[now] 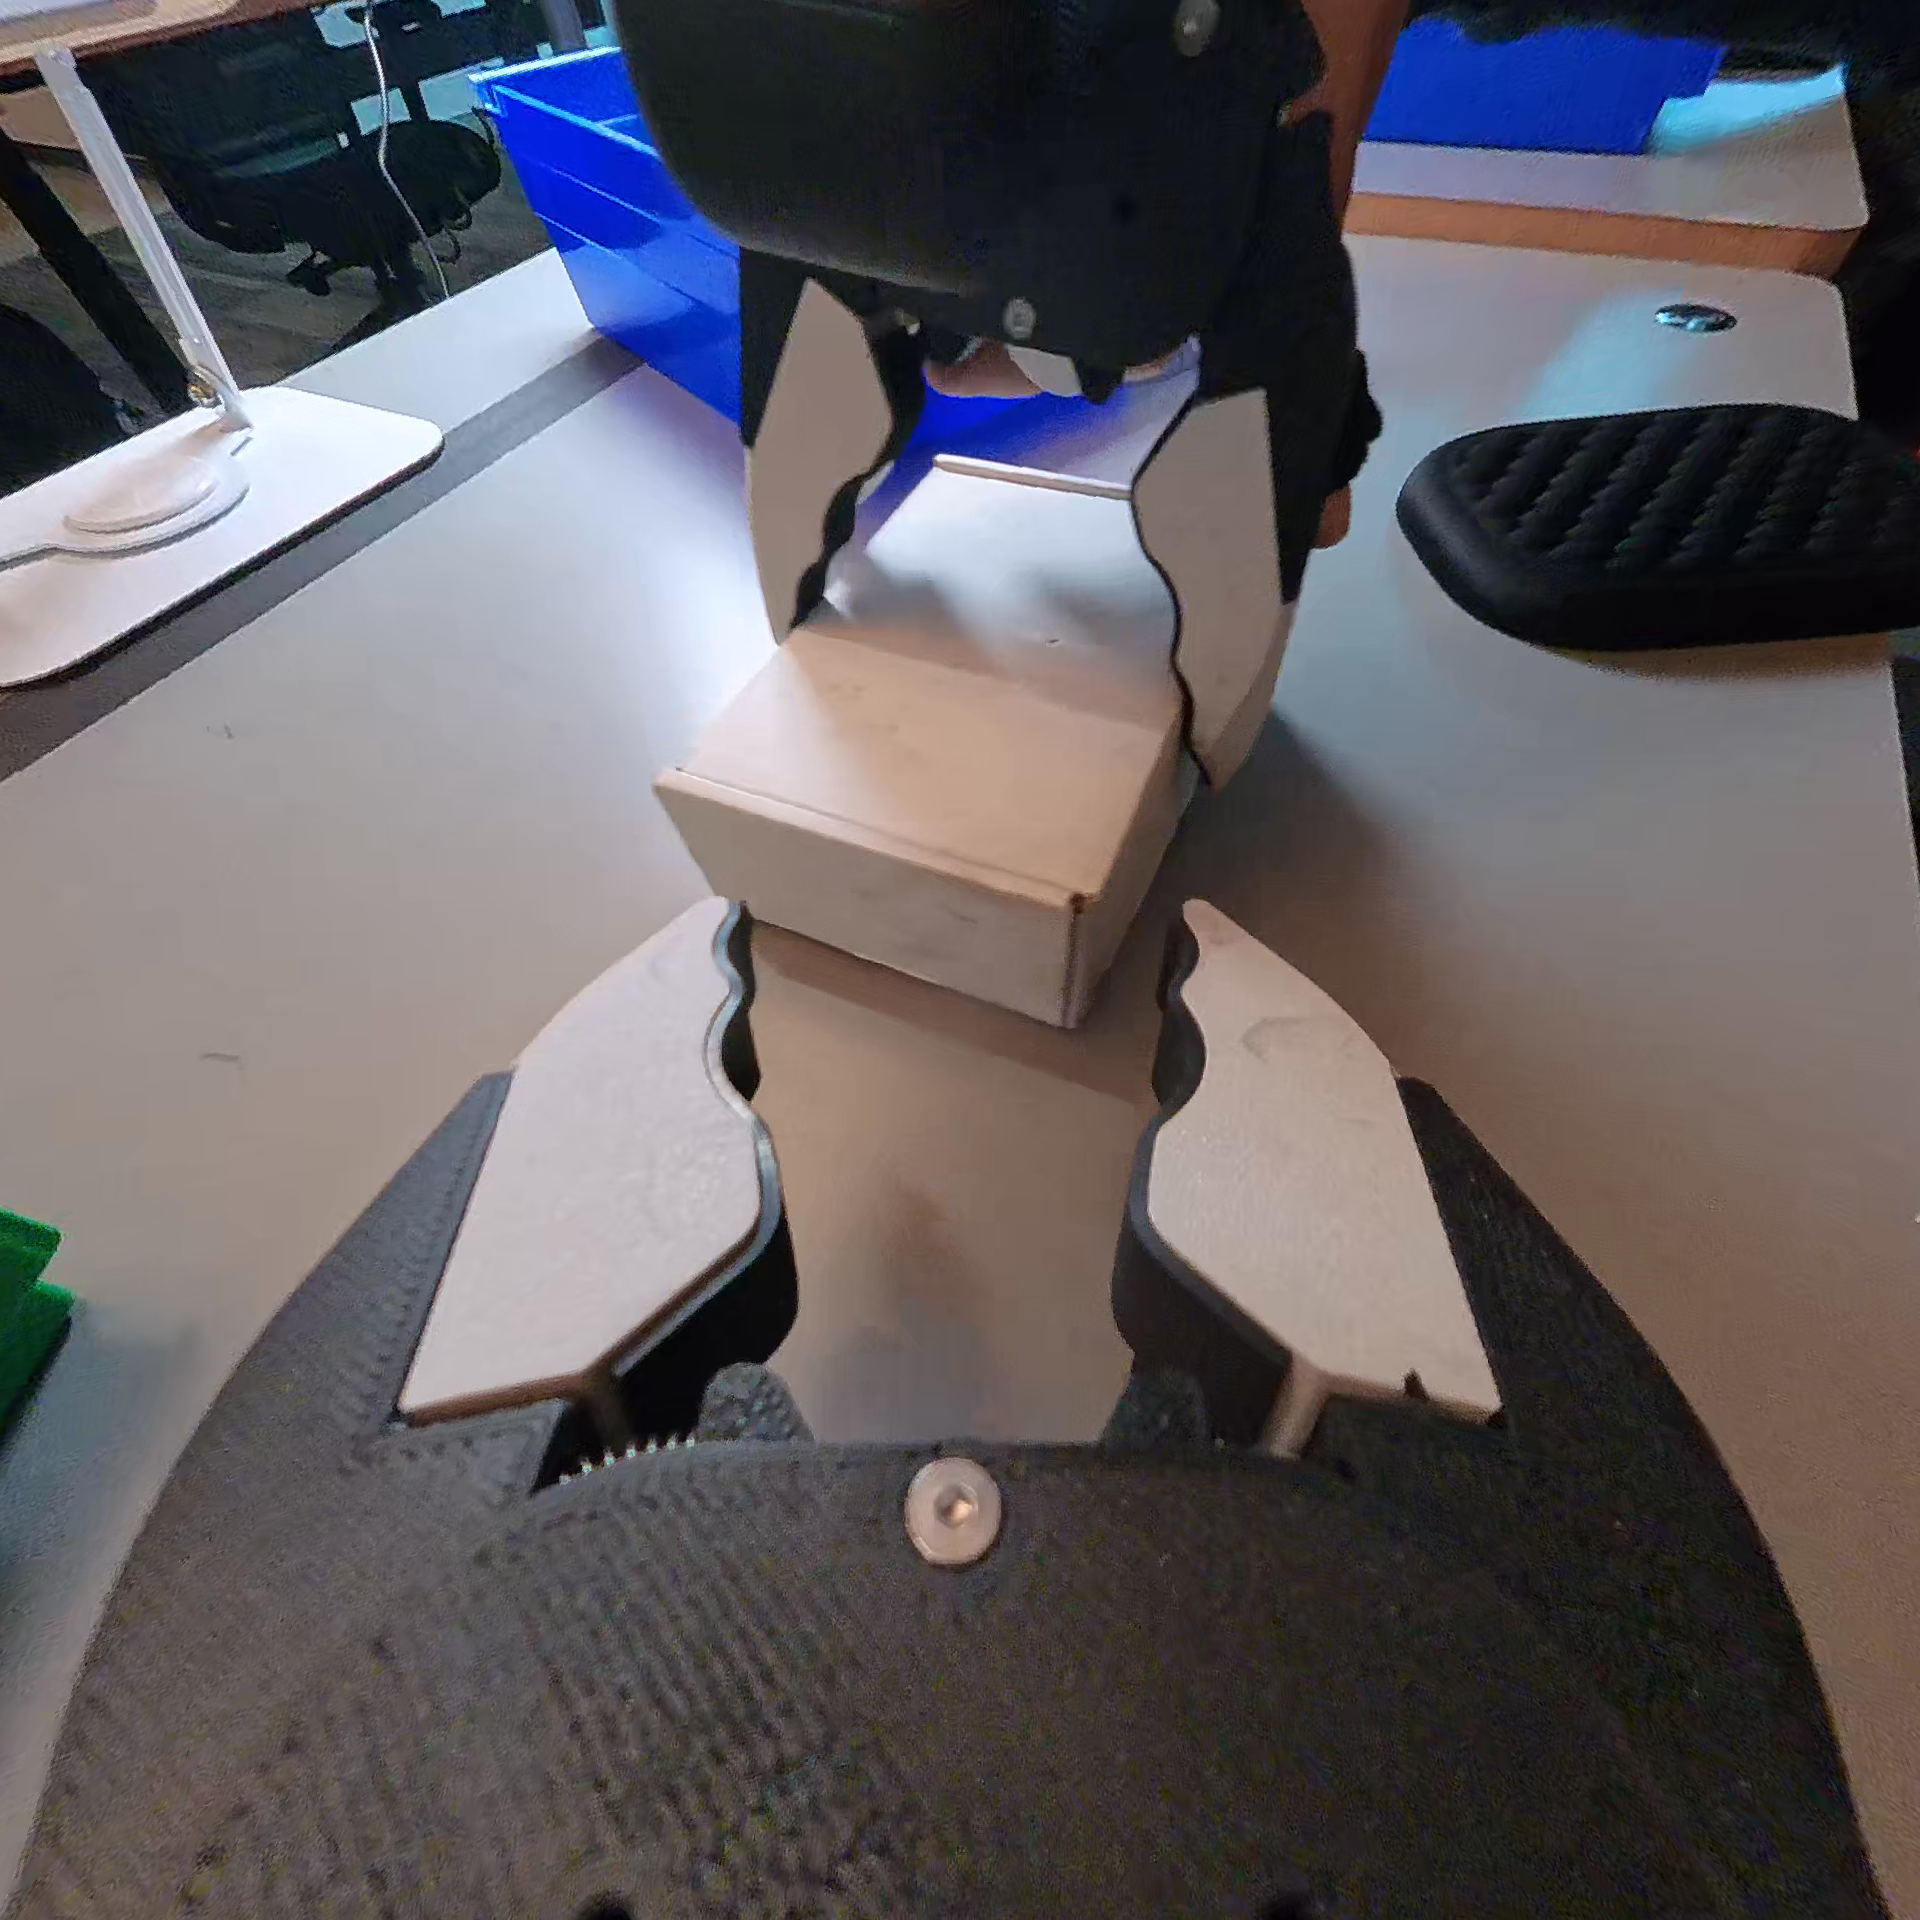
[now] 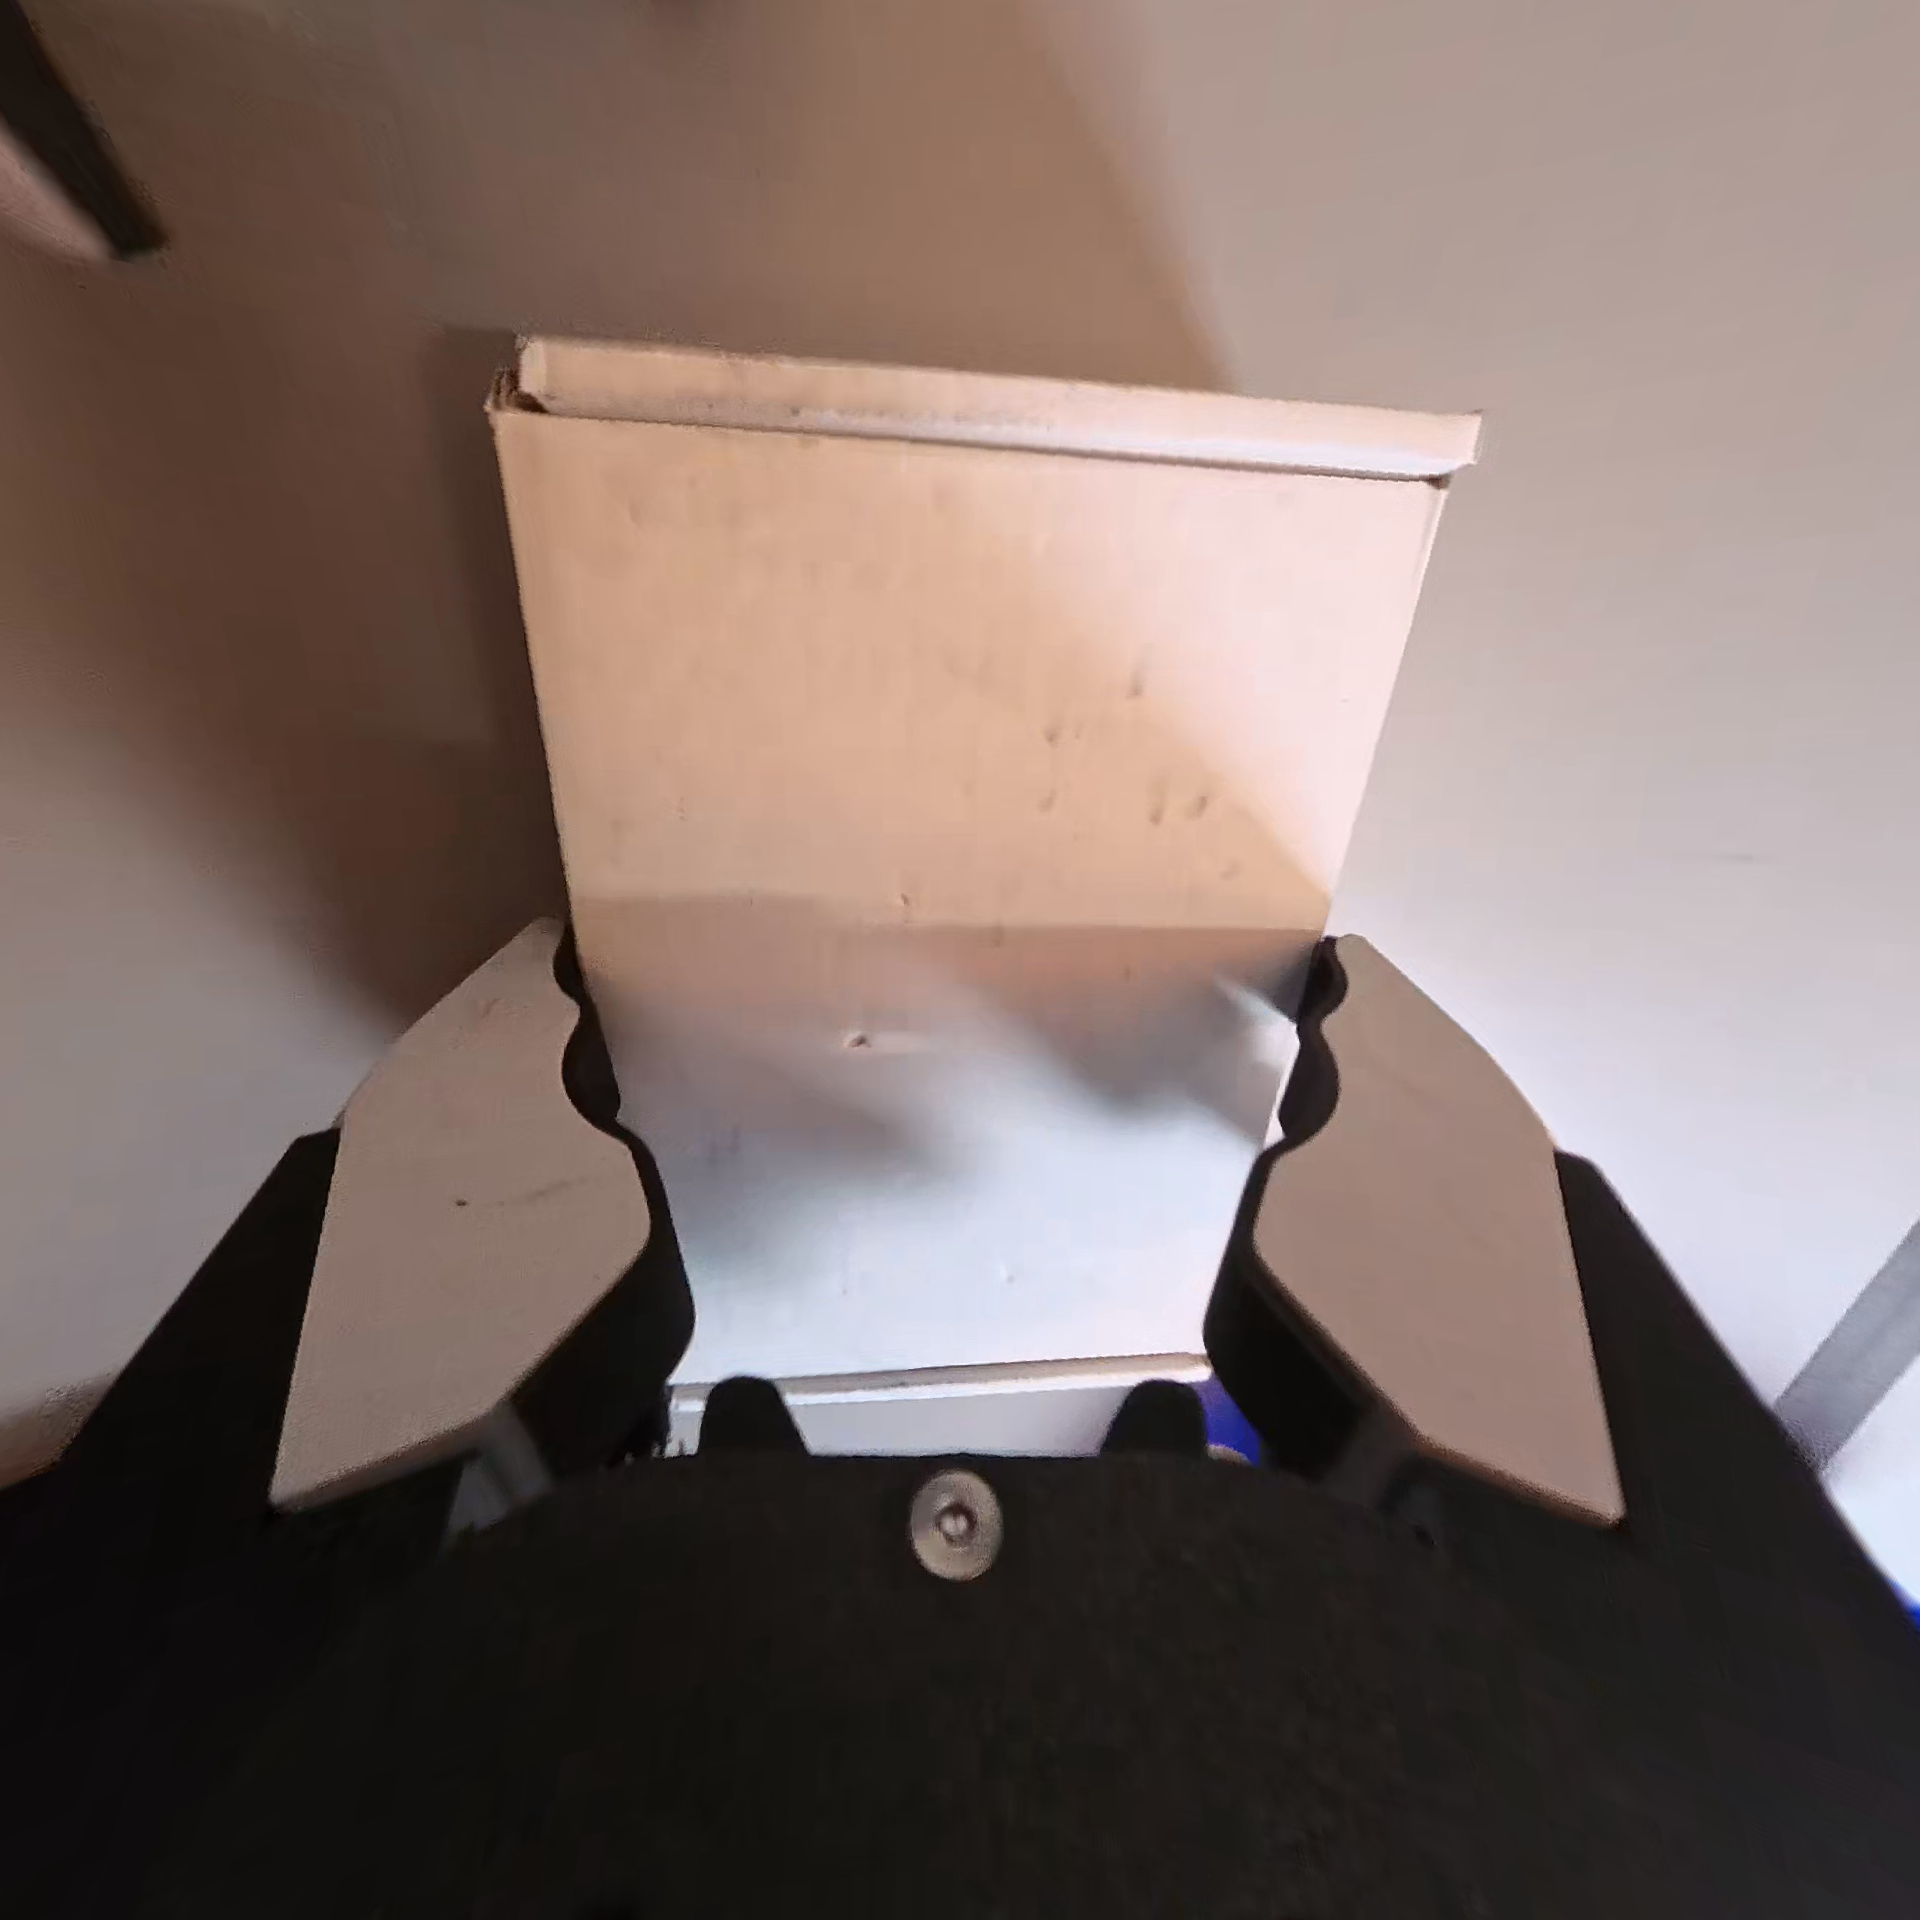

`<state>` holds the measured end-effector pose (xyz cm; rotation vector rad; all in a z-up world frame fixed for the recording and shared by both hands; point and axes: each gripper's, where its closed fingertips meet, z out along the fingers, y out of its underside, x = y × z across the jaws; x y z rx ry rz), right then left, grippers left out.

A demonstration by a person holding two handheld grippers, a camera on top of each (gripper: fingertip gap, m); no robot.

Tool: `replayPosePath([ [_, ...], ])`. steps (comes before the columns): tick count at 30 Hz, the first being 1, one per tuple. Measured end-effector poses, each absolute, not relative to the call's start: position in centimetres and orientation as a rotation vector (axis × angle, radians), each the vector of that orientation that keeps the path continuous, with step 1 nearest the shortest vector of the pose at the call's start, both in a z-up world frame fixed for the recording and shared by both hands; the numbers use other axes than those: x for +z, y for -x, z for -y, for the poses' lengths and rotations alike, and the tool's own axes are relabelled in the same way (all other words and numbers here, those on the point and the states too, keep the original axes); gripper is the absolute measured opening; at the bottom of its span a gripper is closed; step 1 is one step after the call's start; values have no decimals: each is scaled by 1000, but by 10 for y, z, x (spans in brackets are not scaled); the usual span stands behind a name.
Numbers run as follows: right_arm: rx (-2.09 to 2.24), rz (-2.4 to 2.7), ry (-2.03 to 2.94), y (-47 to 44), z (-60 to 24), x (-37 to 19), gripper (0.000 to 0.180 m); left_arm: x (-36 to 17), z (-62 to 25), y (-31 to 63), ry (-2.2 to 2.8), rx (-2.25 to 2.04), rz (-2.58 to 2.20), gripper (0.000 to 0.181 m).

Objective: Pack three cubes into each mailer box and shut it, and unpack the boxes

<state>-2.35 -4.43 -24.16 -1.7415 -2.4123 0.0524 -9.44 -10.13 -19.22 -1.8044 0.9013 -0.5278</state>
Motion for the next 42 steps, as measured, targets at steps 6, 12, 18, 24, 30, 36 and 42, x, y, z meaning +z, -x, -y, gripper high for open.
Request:
replayPosePath([
  [6, 107, 2336, 1749, -1, 42, -204, 126, -186, 104, 95, 1783, -543, -880, 76],
  [12, 31, 2140, 1854, -62, -16, -137, 126, -191, 103, 91, 1796, -530, -899, 78],
  [18, -102, 1934, 2055, -139, -99, -111, 126, -195, 100, 91, 1812, -527, -891, 77],
  [24, -330, 1793, 2214, -201, -190, -121, 126, -198, 98, 92, 1826, -545, -881, 78],
  [30, -349, 1774, 2262, -215, -256, -149, 126, -201, 94, 93, 1838, -507, -868, 78],
  [36, -378, 1862, 2250, -215, -292, -172, 126, -202, 86, 100, 1874, -532, -787, 78],
  [42, -412, 1886, 2222, -220, -308, -175, 116, -203, 81, 103, 1889, -586, -737, 77],
])
